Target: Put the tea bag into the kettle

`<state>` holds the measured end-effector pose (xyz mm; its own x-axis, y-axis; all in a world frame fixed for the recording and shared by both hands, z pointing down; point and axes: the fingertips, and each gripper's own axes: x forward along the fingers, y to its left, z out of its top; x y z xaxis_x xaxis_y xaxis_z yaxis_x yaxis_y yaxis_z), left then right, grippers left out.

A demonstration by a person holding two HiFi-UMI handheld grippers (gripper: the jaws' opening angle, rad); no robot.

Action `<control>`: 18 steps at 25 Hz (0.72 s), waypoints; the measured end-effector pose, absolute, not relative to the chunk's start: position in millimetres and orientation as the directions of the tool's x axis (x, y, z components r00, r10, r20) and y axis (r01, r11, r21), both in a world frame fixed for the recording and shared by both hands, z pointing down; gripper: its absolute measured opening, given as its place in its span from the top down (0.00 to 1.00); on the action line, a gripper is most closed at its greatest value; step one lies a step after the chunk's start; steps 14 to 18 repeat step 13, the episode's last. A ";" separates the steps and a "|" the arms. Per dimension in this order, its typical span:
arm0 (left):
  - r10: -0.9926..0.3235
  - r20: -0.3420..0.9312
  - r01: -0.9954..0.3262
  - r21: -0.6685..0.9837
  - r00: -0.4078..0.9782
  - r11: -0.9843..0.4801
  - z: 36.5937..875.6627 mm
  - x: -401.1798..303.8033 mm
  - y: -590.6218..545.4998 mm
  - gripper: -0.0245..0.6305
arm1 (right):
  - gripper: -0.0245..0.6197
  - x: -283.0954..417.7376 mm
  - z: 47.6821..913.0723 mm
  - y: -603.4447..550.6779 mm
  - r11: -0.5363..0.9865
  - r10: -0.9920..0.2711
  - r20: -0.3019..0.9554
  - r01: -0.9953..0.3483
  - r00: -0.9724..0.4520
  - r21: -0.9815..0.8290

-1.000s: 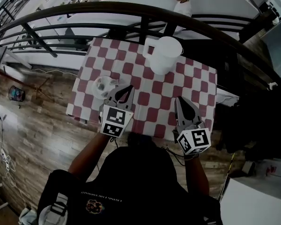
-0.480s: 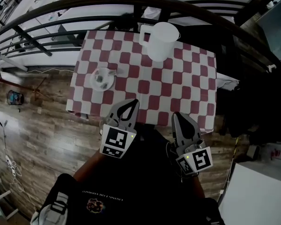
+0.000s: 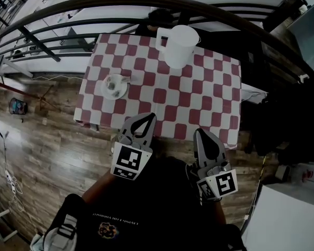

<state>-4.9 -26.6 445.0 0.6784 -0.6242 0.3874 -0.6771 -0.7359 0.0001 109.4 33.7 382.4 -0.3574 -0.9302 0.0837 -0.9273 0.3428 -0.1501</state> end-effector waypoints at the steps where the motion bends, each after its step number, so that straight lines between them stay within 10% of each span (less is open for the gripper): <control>1: -0.627 0.389 -0.678 -0.007 0.675 -0.735 444.7 -3.2 -24.4 0.96 | 0.94 112.1 382.7 36.6 0.343 -0.930 0.085 -0.928 -0.357 -0.146; 18: -0.652 0.381 -0.699 -0.019 0.656 -0.715 436.4 11.2 13.7 0.96 | 0.94 129.6 379.5 76.0 0.350 -0.928 0.080 -0.926 -0.363 -0.139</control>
